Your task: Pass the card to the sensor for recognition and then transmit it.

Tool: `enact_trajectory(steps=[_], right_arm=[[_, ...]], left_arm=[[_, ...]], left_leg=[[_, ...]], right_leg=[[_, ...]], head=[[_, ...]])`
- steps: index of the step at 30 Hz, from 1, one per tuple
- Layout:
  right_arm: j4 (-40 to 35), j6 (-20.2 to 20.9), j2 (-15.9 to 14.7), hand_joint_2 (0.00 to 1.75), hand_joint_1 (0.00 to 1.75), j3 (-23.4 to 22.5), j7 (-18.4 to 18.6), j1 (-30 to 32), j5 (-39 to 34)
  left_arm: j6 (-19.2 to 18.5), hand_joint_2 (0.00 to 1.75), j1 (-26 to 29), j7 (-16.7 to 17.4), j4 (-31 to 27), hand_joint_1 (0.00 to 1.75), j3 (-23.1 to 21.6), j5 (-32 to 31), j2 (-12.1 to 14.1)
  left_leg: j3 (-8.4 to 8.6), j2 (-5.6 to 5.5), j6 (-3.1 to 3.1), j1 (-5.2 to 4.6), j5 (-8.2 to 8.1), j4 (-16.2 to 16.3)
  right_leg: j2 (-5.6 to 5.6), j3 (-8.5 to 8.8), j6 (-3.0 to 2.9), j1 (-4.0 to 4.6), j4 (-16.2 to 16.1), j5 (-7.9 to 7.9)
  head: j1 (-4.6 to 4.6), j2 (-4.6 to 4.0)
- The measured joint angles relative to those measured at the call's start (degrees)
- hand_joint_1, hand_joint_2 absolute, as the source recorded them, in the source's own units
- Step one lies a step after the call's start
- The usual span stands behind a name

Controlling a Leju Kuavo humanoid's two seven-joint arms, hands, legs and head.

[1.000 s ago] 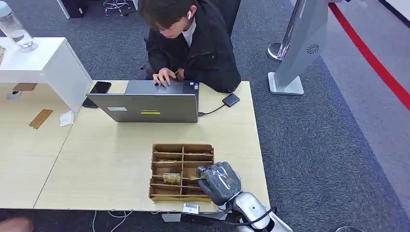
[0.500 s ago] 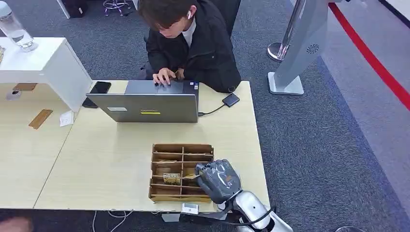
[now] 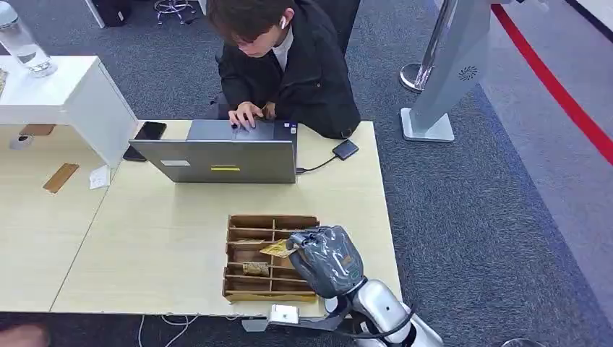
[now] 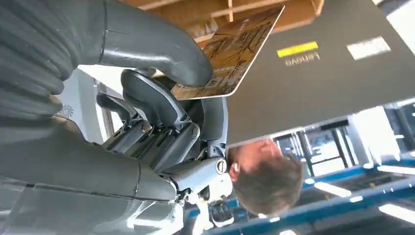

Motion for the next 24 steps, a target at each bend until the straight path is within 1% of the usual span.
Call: enact_trajectory(steps=[9,16,24], right_arm=[[-4.09,-0.81,-1.13,1.75,1.75,-0.74,-0.31,-0.01,-0.44],[-5.46,-0.90,-1.64,1.75,1.75,-1.07,-0.37,-0.04,-0.50],[-7.01,-2.05,-1.90,1.75,1.75,-1.09,-0.90,-0.53,-0.55]], left_arm=[[-0.09,0.00,0.01,-0.50,-0.33,0.00,0.26,0.09,-0.26],[-0.09,0.00,0.02,-0.50,-0.33,0.00,0.61,0.09,-0.28],[-0.07,0.00,0.02,-0.90,-0.33,0.00,1.16,-0.09,-0.28]], left_leg=[[0.00,0.00,0.00,0.00,0.00,0.00],[0.00,0.00,0.00,0.00,0.00,0.00],[0.00,0.00,0.00,0.00,0.00,0.00]], right_leg=[[0.00,0.00,0.00,0.00,0.00,0.00],[0.00,0.00,0.00,0.00,0.00,0.00],[0.00,0.00,0.00,0.00,0.00,0.00]], head=[[-0.02,0.00],[-0.02,0.00],[-0.02,0.00]])
